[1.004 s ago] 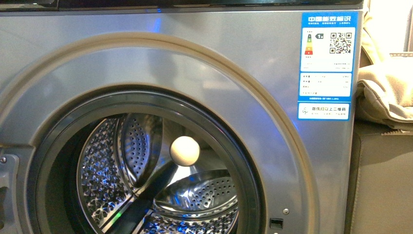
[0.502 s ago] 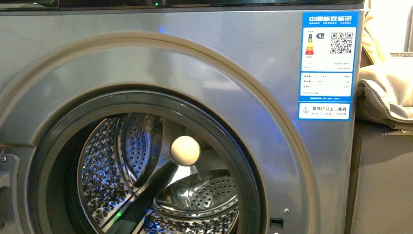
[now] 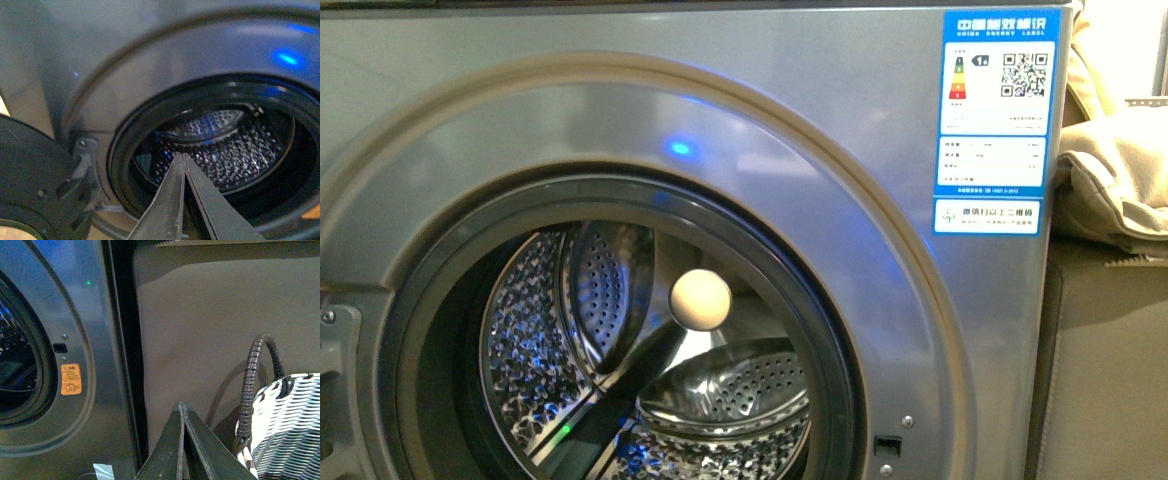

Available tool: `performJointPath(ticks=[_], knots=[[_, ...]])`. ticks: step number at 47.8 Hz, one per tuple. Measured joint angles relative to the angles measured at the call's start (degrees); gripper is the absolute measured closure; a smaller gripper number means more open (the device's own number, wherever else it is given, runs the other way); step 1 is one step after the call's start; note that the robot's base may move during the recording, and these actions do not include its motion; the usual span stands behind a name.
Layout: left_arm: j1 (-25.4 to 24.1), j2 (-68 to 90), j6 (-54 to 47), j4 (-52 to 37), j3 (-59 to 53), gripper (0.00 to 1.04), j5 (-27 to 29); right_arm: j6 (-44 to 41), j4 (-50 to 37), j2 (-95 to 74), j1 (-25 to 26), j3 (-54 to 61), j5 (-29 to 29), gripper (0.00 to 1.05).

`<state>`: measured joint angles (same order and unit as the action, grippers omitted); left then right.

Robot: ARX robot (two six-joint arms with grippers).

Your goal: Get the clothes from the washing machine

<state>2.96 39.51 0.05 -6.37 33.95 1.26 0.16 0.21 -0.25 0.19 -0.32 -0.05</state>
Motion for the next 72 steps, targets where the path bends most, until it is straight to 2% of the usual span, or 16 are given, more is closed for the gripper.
performJointPath(ticks=[5, 26, 72], knots=[[-2.8, -3.5, 0.0, -3.0, -7.4, 1.01, -0.8, 0.0, 0.0, 0.0, 0.0, 0.0, 0.0, 1.02], [-2.9, -13.1, 0.0, -7.5, -21.7, 1.01, -1.3, 0.0, 0.0, 0.0, 0.0, 0.0, 0.0, 1.02], [-2.9, -28.8, 0.0, -3.8, -32.9, 1.01, -1.3, 0.0, 0.0, 0.0, 0.0, 0.0, 0.0, 1.02]])
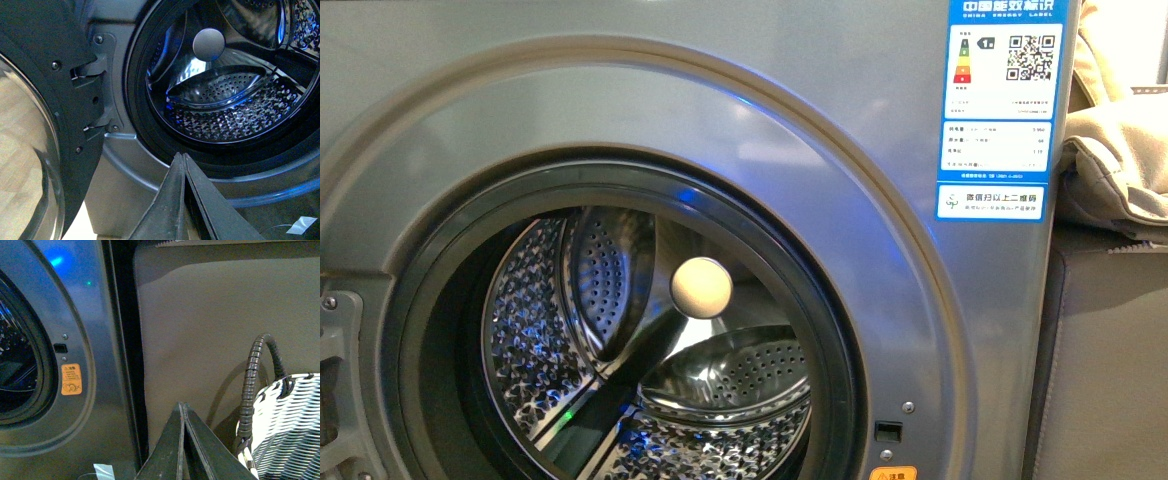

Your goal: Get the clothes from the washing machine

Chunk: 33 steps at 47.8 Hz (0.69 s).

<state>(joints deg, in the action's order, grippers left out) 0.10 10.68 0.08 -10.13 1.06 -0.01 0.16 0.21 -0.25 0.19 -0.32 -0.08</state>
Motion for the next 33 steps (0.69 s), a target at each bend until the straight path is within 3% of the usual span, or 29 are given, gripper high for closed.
performJointPath(ticks=[8, 33], knots=[[0.0, -8.8, 0.0, 9.8, -0.6, 1.01, 0.0, 0.0, 0.0, 0.0, 0.0, 0.0, 0.0, 1.02], [0.0, -10.5, 0.0, 10.1, -0.6, 1.01, 0.0, 0.0, 0.0, 0.0, 0.0, 0.0, 0.0, 1.02]])
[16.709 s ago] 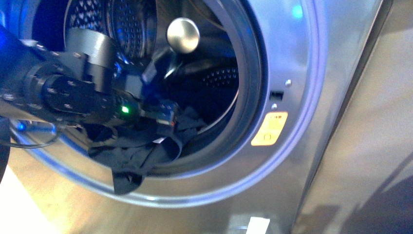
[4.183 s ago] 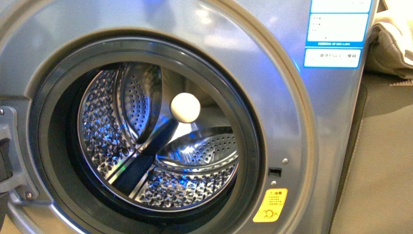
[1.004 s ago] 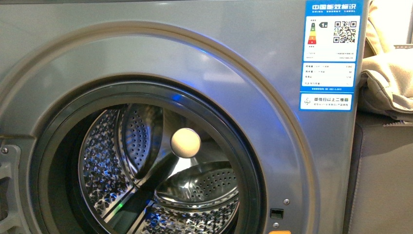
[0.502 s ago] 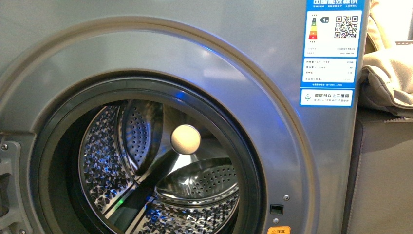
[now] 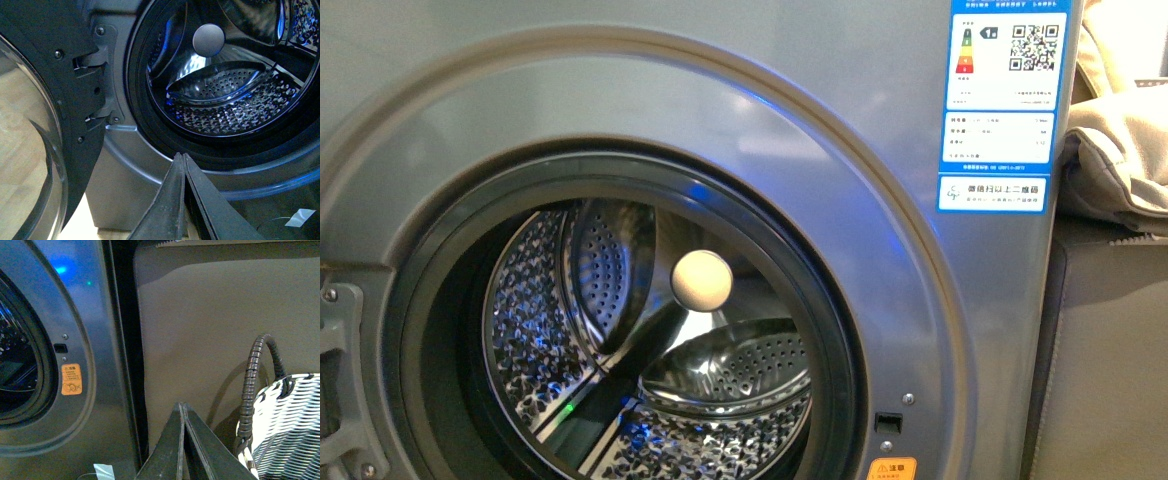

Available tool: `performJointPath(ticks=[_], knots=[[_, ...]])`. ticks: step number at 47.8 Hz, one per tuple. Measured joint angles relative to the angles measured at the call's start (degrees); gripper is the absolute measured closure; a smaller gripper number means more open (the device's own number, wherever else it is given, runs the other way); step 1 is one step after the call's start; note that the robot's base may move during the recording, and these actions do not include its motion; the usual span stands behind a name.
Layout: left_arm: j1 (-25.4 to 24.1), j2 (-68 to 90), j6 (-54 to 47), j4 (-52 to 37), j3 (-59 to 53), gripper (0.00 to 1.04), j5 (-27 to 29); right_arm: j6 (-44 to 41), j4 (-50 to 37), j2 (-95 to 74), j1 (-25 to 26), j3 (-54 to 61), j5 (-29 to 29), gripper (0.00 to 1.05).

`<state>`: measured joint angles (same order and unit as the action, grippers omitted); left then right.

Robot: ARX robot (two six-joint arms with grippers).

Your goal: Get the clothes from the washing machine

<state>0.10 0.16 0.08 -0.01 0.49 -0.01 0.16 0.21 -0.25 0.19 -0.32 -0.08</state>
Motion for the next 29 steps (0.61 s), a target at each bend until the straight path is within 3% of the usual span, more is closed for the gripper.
performJointPath(ticks=[9, 11, 24, 29], knots=[[0.0, 0.0, 0.0, 0.0, 0.0, 1.01, 0.0, 0.0, 0.0, 0.0, 0.0, 0.0, 0.0, 1.02], [0.0, 0.0, 0.0, 0.0, 0.0, 1.01, 0.0, 0.0, 0.0, 0.0, 0.0, 0.0, 0.0, 0.98], [0.0, 0.0, 0.0, 0.0, 0.0, 0.39, 0.0, 0.0, 0.0, 0.0, 0.0, 0.0, 0.0, 0.34], [0.0, 0.0, 0.0, 0.0, 0.0, 0.19, 0.0, 0.0, 0.0, 0.0, 0.0, 0.0, 0.0, 0.17]])
